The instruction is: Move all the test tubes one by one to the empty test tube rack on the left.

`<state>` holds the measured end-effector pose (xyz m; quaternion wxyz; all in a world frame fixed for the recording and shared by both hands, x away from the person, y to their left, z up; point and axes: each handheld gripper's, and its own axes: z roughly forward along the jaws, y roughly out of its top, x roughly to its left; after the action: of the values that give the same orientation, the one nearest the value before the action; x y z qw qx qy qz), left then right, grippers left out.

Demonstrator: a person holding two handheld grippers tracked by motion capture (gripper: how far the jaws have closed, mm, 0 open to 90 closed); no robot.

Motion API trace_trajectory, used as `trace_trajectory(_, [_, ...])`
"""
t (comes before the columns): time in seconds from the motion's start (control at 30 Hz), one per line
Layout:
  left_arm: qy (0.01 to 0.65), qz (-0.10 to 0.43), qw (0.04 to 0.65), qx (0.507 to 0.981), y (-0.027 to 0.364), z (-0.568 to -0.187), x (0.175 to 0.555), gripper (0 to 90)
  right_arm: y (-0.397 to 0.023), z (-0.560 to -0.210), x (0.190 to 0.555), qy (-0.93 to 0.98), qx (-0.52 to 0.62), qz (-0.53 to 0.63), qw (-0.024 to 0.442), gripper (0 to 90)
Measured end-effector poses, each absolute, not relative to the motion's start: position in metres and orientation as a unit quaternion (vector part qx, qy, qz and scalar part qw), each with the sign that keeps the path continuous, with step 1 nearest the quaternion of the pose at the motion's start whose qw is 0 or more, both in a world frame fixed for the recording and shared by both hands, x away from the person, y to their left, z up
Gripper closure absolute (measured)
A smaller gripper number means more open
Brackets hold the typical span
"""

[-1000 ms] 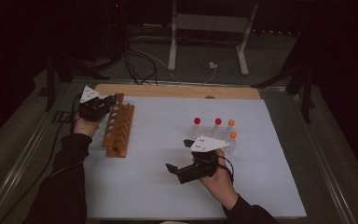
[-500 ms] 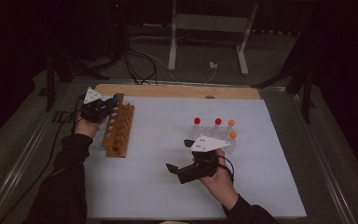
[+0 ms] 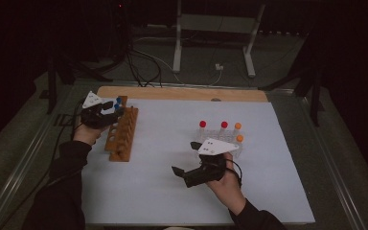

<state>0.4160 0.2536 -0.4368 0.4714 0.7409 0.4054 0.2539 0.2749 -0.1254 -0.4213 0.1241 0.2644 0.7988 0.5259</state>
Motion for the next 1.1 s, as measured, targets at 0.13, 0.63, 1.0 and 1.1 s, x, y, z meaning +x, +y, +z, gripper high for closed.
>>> trace_trajectory(0.13, [0.395,0.245,0.485,0.741,0.250,-0.430,0.400,28.7,-0.127,-0.420,0.276,0.797,0.267,0.527,0.123,0.0])
trace_trajectory(0.63, [0.318,0.175,0.533,0.765,0.224,-0.422,0.338,2.8,-0.160,-0.404,0.283,0.781,0.280,0.522,0.197,0.0])
trace_trajectory(1.0, [0.287,0.131,0.547,0.776,0.205,-0.430,0.311,1.7,-0.199,-0.401,0.289,0.752,0.342,0.507,0.246,0.0])
trace_trajectory(1.1, [0.278,0.123,0.549,0.779,0.201,-0.431,0.305,1.7,-0.210,-0.406,0.291,0.744,0.364,0.499,0.253,0.0])
